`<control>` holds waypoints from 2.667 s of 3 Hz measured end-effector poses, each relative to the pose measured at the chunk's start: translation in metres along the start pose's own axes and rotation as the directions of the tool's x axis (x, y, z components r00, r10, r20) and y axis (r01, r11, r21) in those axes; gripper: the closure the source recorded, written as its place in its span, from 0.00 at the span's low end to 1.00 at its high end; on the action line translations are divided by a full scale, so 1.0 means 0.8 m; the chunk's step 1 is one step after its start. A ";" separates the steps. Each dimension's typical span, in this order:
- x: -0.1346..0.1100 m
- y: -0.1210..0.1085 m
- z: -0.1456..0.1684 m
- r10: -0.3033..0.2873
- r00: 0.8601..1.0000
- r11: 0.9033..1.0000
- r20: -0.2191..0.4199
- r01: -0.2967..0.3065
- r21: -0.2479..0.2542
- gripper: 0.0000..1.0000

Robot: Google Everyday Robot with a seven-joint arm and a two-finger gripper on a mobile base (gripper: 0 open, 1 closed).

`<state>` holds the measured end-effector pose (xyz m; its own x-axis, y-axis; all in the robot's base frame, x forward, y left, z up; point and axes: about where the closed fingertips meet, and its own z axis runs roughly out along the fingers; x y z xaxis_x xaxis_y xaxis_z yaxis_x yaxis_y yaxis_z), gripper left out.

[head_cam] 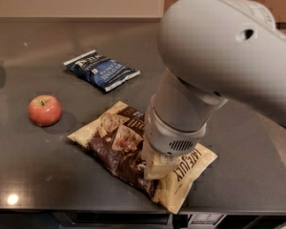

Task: Pick brown chip bag

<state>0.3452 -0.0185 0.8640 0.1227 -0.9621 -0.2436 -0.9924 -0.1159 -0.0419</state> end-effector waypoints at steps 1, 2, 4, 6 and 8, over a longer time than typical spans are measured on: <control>0.001 -0.002 -0.003 0.001 1.000 1.000 -0.010 -0.001 0.011 0.87; 0.004 -0.006 -0.008 0.004 1.000 1.000 -0.019 -0.004 0.022 1.00; 0.026 -0.053 -0.053 0.025 1.000 0.995 -0.012 -0.023 0.101 1.00; 0.048 -0.099 -0.129 0.010 1.000 0.976 0.020 -0.014 0.217 1.00; 0.043 -0.119 -0.198 -0.050 0.997 0.950 0.063 0.028 0.310 1.00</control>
Offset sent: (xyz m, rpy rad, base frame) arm 0.0103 -0.0112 0.0016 -0.0281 -0.0156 -0.0224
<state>0.4419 -0.0800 1.0131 0.1731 -0.9376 -0.3016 -0.9357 -0.0609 -0.3476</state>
